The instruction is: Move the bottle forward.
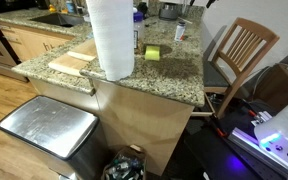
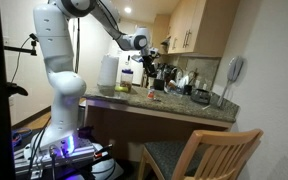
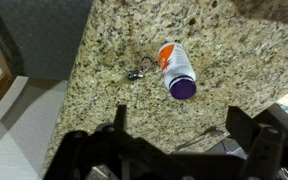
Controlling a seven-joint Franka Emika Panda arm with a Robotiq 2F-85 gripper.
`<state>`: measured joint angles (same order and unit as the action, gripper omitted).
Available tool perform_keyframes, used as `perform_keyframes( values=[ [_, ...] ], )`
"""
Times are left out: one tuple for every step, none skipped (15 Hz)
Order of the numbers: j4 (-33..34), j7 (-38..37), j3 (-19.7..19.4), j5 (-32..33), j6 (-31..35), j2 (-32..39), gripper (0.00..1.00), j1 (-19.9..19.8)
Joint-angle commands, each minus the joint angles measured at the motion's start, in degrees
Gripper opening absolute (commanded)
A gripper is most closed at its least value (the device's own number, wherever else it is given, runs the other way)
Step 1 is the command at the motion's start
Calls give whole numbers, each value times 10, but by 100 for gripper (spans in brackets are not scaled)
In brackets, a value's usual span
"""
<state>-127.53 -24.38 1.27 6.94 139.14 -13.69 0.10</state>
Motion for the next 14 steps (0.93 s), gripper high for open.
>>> perform_keyframes(
  values=[
    [-8,6,11,-6,-3,-14,100,-13],
    [-12,1,14,-2,15,3,100,-15],
    [-11,2,15,-8,34,28,100,-12],
    [-13,-5,18,-4,61,58,100,-12],
    [-9,-14,20,-8,83,91,100,-10],
    [-6,-32,23,2,111,119,100,-10],
    [2,-42,22,5,144,156,100,-7],
    [9,-49,19,1,165,180,100,-1],
    [17,-82,13,30,180,201,100,2],
    [21,-122,-2,70,206,214,100,10],
    [-3,-71,0,24,182,184,100,15],
    [4,-95,-7,43,199,203,100,19],
    [10,-112,7,59,206,214,100,3],
    [15,-113,6,60,207,218,100,3]
  ],
)
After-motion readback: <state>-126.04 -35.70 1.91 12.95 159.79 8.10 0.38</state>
